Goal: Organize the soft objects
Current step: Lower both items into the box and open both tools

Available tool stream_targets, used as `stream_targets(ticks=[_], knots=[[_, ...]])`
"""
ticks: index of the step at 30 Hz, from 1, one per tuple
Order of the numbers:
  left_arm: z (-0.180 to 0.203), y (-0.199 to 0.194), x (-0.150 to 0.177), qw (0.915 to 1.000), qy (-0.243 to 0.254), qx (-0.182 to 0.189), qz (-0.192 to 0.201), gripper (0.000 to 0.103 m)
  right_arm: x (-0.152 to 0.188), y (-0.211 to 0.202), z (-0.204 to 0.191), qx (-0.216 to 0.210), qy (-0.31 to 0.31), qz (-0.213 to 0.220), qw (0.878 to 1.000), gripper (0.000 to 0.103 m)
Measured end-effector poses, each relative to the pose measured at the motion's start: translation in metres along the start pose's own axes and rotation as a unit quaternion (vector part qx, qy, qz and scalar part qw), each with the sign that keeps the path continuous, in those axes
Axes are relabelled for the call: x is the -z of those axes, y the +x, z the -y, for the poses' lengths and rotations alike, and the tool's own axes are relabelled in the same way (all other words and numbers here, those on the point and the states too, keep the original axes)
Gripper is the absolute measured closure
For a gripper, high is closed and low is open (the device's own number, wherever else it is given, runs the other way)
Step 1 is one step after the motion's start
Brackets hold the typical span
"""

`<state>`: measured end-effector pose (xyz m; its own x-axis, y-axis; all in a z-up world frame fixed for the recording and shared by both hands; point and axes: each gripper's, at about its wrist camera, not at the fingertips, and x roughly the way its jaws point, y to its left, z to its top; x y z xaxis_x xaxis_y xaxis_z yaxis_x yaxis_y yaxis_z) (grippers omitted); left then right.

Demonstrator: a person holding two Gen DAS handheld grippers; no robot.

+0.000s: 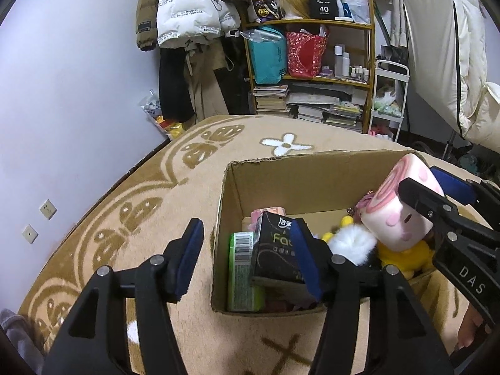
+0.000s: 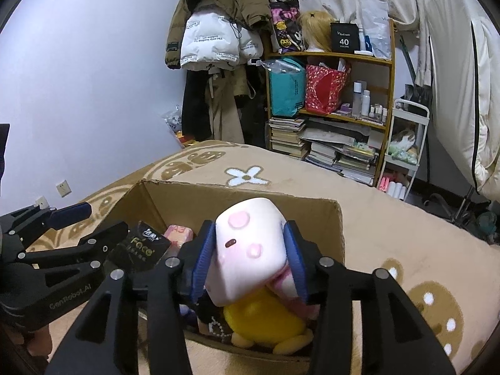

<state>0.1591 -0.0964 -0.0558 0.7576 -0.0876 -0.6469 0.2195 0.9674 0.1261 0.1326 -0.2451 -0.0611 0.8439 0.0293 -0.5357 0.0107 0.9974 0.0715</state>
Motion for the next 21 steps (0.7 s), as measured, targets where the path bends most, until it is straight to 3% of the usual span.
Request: stream_targets(ticks=[3, 10, 15, 19, 21], knots=[[-0.003, -0.007, 0.001, 1.0000, -0.007, -0.005, -0.003, 0.030, 0.000, -0.004, 0.001, -0.003, 0.003, -0.003, 1.000, 0.047], [-0.010, -0.030, 0.002, 0.9999, -0.012, 0.003, 0.005, 0.017, -0.005, -0.025, 0.000, -0.007, 0.015, 0.011, 1.000, 0.025], [-0.015, -0.049, 0.003, 0.9998, -0.010, -0.014, 0.011, 0.009, -0.009, -0.035, -0.003, 0.012, 0.012, 0.008, 1.000, 0.010], [-0.020, -0.068, 0.003, 0.9993, -0.019, -0.013, 0.028, 0.003, -0.008, -0.043, -0.005, 0.007, 0.023, 0.001, 1.000, 0.000], [-0.022, -0.078, 0.002, 0.9990, -0.022, -0.016, 0.037, 0.002, -0.008, -0.050, -0.007, 0.009, 0.020, 0.005, 1.000, 0.000]])
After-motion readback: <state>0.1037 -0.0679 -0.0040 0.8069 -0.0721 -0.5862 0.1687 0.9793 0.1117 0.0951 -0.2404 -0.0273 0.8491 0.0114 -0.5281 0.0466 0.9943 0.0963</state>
